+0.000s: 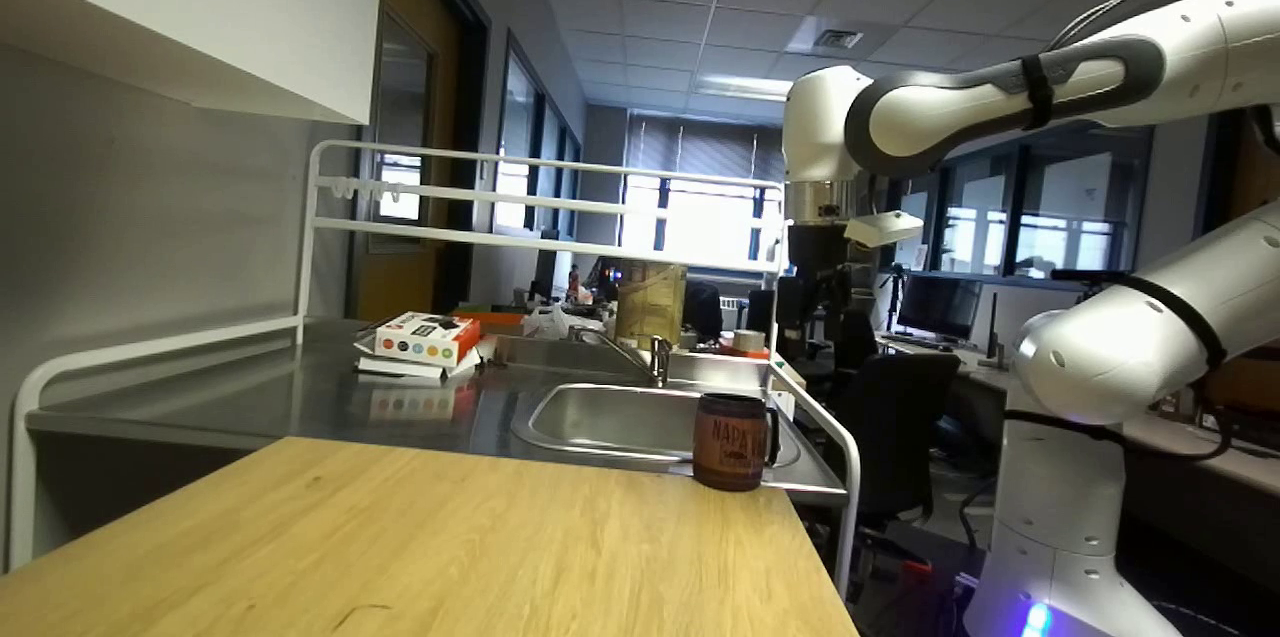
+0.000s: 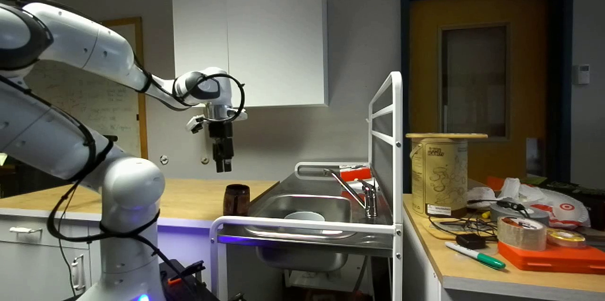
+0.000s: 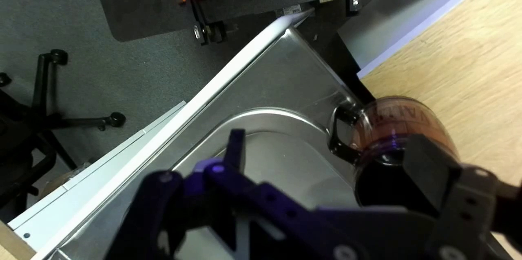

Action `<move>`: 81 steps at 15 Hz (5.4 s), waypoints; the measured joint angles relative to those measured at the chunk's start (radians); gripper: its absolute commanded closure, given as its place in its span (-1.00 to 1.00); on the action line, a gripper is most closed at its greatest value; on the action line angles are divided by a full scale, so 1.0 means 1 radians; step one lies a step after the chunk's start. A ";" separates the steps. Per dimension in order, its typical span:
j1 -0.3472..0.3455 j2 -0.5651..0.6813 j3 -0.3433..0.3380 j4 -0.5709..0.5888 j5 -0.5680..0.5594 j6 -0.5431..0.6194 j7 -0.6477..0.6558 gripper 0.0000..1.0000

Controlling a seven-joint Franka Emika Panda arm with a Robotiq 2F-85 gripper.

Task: Put the cup in the sink

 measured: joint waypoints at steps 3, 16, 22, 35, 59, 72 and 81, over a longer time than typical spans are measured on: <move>0.000 0.025 0.001 0.000 -0.003 0.031 0.000 -1.00; 0.051 0.296 -0.012 0.037 -0.031 0.274 -0.187 -1.00; 0.065 0.433 -0.028 0.094 -0.080 0.286 -0.286 -1.00; 0.075 0.628 -0.049 0.202 -0.175 0.283 -0.398 0.86; 0.056 0.839 -0.084 0.532 -0.241 0.092 0.177 0.81; 0.010 1.014 -0.250 0.662 -0.241 0.095 0.298 0.81; -0.044 1.201 -0.341 0.667 -0.132 0.196 0.370 0.84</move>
